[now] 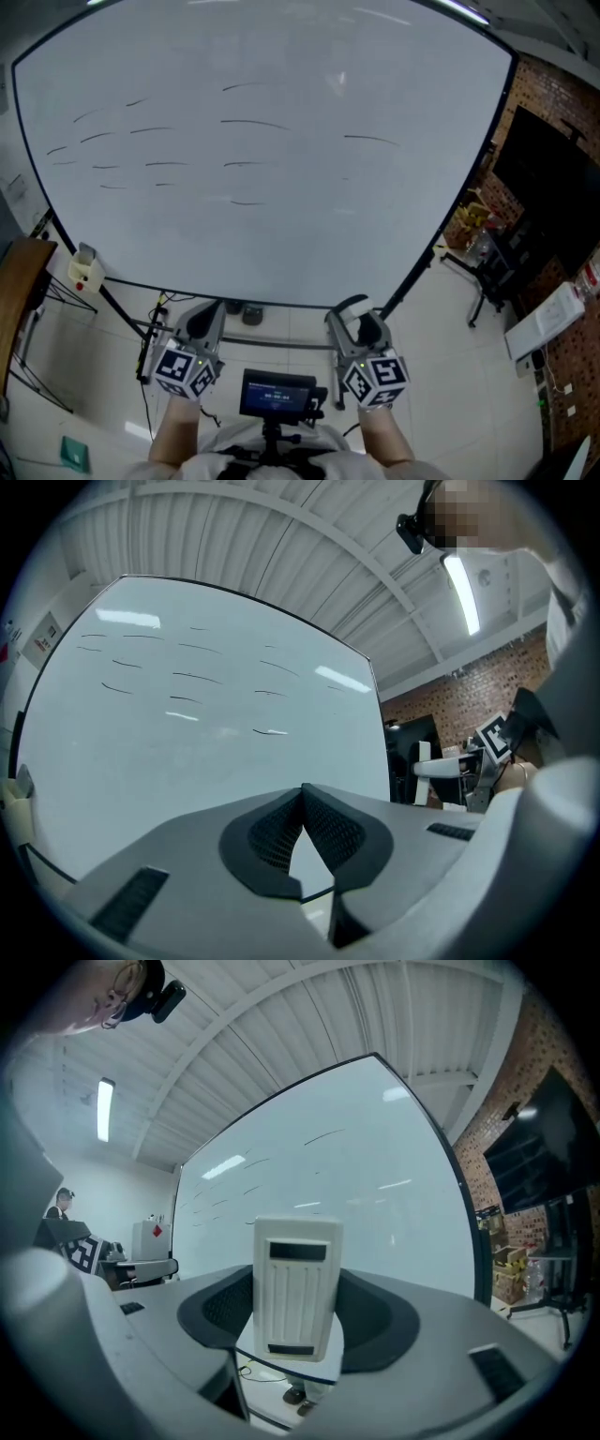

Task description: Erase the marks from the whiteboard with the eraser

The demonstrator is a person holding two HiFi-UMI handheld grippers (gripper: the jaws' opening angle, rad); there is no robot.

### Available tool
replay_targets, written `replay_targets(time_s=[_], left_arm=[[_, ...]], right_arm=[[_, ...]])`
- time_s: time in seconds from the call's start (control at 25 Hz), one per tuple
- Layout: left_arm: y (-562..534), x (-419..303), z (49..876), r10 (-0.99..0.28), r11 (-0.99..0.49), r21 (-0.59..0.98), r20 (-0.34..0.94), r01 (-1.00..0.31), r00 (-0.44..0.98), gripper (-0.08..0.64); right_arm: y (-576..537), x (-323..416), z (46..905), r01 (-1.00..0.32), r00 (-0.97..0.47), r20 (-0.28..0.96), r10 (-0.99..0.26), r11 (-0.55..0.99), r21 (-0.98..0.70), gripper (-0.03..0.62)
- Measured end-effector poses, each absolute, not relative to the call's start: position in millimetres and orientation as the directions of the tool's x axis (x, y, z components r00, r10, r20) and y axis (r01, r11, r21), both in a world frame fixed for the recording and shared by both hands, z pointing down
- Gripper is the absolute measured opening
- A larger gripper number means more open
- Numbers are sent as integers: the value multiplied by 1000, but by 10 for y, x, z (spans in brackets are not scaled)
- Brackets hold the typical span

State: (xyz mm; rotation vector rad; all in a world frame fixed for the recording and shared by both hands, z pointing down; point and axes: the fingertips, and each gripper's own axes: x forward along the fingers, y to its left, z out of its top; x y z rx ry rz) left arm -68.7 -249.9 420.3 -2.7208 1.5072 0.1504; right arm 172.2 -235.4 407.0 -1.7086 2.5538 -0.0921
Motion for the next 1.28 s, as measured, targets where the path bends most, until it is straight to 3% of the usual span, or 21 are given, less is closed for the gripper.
replay_targets(time_s=[0.48,0.88,1.28], left_arm=[[-3122,-347,3938,-795,-596,-5,-137,-803,591,-8],[-3391,-420,3897,-742,-663,-19,-121,-749,660,-8],[-3578,-622,4029,-740,-669,13,-111,-743,664,-8]], right_arm=[[-2975,1800,3500,-941,-340,-107,-934,338,38,261],[-3486,1428,1793,-927,-309,-328,-892,206,313,259],[-3824,978,1332,-920,-274,-435,-858,102,379,259]])
